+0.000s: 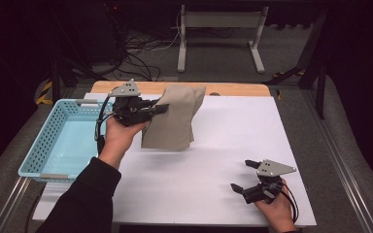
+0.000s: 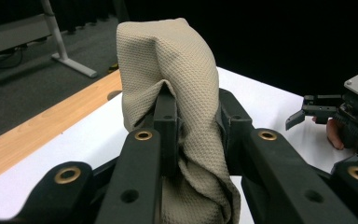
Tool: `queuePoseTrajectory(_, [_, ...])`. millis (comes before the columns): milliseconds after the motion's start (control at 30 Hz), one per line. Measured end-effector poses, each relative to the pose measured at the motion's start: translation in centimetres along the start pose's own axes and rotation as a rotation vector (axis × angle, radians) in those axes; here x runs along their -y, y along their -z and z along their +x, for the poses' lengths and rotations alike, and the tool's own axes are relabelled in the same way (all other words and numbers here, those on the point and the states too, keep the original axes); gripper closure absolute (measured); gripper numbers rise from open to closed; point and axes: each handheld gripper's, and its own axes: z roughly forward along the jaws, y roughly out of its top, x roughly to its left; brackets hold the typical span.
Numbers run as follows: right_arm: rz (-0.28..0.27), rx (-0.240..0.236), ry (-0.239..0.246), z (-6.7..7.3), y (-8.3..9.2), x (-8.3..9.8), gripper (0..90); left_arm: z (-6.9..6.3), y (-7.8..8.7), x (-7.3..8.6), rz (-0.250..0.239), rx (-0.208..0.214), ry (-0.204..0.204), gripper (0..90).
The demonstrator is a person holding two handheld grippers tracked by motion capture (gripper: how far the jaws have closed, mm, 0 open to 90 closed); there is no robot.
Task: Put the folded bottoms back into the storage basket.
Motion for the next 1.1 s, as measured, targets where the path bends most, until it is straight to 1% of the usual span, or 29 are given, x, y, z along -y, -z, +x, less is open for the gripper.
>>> queuePoseTrajectory(33, [0.0,0.0,0.0,0.0,0.0,0.0,0.5,0.1,0.5,-0.1,-0.007,-0.006,-0.002,74.0])
queuePoseTrajectory(167, [-0.001,0.001,-0.003,0.0,0.0,0.0,0.5,0.3,1.4,-0.2,-0.016,-0.017,0.0,74.0])
queuePoseTrajectory(300, [-0.003,0.001,-0.004,0.0,0.0,0.0,0.5,0.5,2.3,-0.3,-0.018,-0.031,-0.006,74.0])
queuePoseTrajectory(400, [-0.003,0.002,-0.008,0.0,0.0,0.0,0.5,0.6,3.1,-0.4,-0.027,-0.034,0.002,74.0])
queuePoseTrajectory(500, [-0.004,0.001,-0.009,-0.1,0.1,0.0,0.5,0.7,3.6,-0.5,-0.031,-0.038,-0.005,74.0])
queuePoseTrajectory(533, [-0.004,0.001,-0.009,-0.1,0.1,0.0,0.5,0.7,3.7,-0.5,-0.035,-0.037,0.002,74.0])
queuePoseTrajectory(633, [-0.005,0.0,-0.009,-0.1,0.1,0.0,0.5,0.8,4.5,-0.6,-0.036,-0.045,-0.008,74.0])
queuePoseTrajectory(733, [-0.005,-0.001,-0.01,-0.1,0.1,0.0,0.5,0.8,4.8,-0.6,-0.037,-0.048,-0.005,74.0])
queuePoseTrajectory(933, [-0.006,-0.004,-0.009,-0.1,0.0,0.0,0.5,0.9,6.1,-0.7,-0.044,-0.065,-0.005,74.0])
queuePoseTrajectory(967, [-0.007,-0.004,-0.01,-0.1,0.1,0.0,0.5,0.9,6.3,-0.8,-0.044,-0.07,-0.01,74.0])
queuePoseTrajectory(1100, [-0.009,-0.006,-0.008,-0.1,0.1,0.0,0.5,0.9,6.9,-0.8,-0.047,-0.078,-0.011,74.0])
